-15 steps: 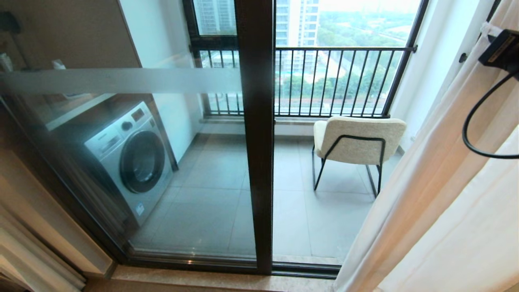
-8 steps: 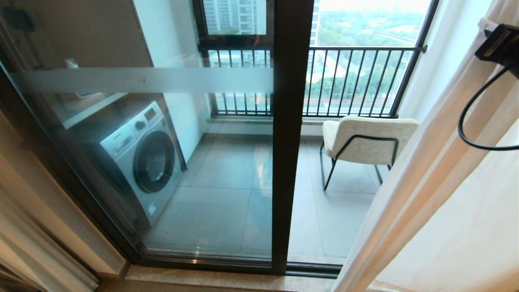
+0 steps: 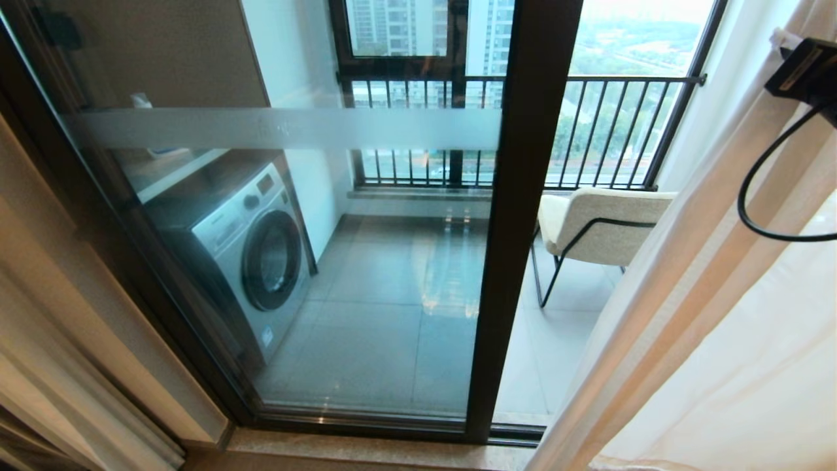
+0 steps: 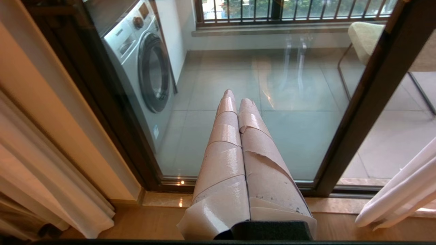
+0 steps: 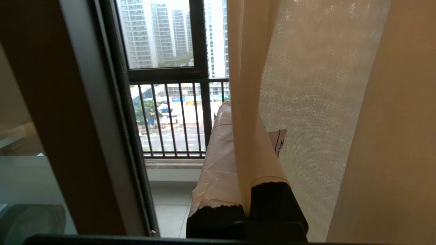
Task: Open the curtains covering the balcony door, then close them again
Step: Close the inner curtains on both sides
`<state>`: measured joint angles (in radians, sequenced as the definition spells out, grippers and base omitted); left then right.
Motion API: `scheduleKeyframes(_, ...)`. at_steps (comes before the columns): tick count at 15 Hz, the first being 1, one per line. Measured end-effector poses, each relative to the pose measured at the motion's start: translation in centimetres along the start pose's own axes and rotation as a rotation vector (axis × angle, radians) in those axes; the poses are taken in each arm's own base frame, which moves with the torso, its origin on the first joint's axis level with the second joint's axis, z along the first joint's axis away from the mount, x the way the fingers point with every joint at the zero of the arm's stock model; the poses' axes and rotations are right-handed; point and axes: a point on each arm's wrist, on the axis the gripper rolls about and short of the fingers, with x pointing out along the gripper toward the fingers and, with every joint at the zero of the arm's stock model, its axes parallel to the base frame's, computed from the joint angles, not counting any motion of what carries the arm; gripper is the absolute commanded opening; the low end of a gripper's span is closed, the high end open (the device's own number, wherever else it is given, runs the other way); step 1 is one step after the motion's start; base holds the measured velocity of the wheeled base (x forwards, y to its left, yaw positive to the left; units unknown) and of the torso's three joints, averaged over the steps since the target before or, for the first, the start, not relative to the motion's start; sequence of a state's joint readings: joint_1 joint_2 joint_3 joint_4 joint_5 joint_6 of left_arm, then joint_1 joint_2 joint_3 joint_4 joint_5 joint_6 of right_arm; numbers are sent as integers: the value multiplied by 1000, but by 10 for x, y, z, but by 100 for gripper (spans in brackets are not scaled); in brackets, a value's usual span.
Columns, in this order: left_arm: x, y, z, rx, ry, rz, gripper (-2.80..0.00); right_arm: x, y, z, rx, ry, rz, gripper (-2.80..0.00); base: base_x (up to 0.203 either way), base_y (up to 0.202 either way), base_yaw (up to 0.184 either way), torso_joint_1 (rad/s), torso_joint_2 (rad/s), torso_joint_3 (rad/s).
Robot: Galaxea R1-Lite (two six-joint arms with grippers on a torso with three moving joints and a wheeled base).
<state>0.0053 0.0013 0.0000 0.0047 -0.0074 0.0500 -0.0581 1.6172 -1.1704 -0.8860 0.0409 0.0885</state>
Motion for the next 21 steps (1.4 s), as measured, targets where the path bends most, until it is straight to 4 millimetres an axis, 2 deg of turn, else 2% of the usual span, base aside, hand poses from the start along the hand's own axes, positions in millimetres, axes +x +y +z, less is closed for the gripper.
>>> scheduleKeyframes(6, 0, 0, 0, 1, 0, 0, -280, 1, 0, 1, 0, -5, 2, -280, 0, 167, 0, 3, 2, 1)
scheduleKeyframes(21, 0, 0, 0, -6, 0, 0, -280, 0, 3, 5, -26, -16, 12, -280, 0, 0, 0, 0, 0, 0)
